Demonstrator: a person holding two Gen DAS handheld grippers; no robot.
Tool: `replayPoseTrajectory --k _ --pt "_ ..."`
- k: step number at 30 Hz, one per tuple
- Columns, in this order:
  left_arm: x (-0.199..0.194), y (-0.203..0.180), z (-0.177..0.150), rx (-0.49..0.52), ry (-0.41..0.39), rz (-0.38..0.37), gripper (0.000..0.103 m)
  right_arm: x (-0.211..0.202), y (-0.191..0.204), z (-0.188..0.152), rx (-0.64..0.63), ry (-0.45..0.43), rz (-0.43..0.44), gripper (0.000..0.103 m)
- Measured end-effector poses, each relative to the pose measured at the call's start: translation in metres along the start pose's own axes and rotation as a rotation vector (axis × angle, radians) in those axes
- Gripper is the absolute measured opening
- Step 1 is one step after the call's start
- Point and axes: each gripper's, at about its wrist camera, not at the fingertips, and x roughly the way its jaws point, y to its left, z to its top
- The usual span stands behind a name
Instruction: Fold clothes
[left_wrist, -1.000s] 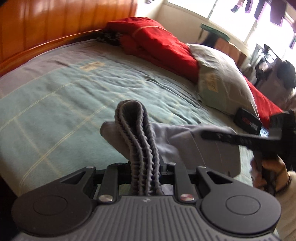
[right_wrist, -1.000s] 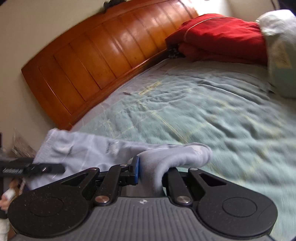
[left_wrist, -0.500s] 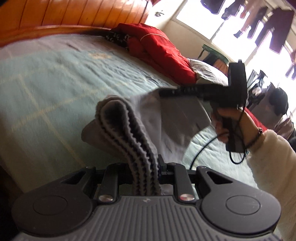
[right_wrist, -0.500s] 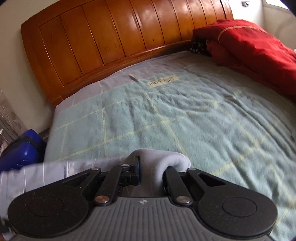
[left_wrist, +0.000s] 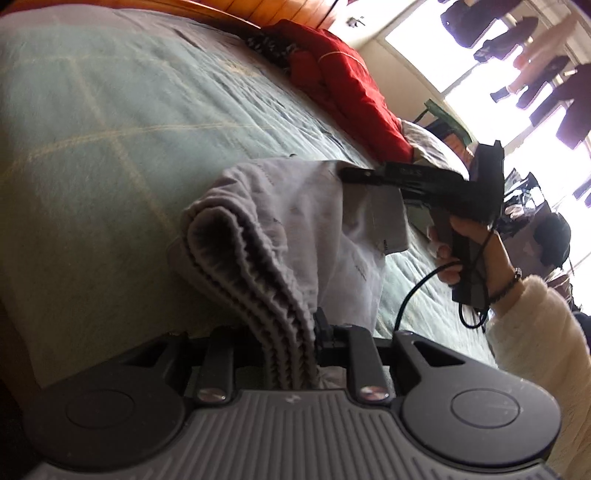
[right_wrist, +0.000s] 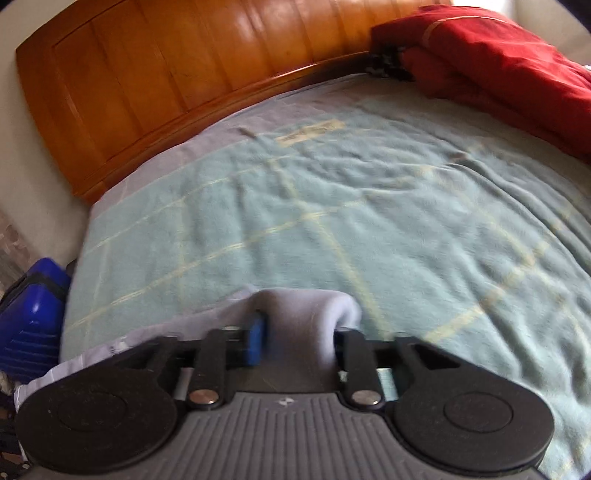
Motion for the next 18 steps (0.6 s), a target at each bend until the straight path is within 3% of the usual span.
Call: replayPoseTrajectory --k 5,12,18 --pt "-0.010 0.009 -0.006 0.001 -0.018 0.000 0.030 -0.034 -0.038 -0.014 0.128 -0.053 0.040 0.064" --pt "-0.057 -0.007 -0.013 0.118 -0.049 0.012 0.041 -0.090 -0.076 -0.074 0.304 -0.090 0.107 0.066" --pt "-0.077 -0.016 0.035 0.151 -0.062 0.011 0.044 -0.104 -0.061 -0.114 0.381 -0.027 0.235 0.066"
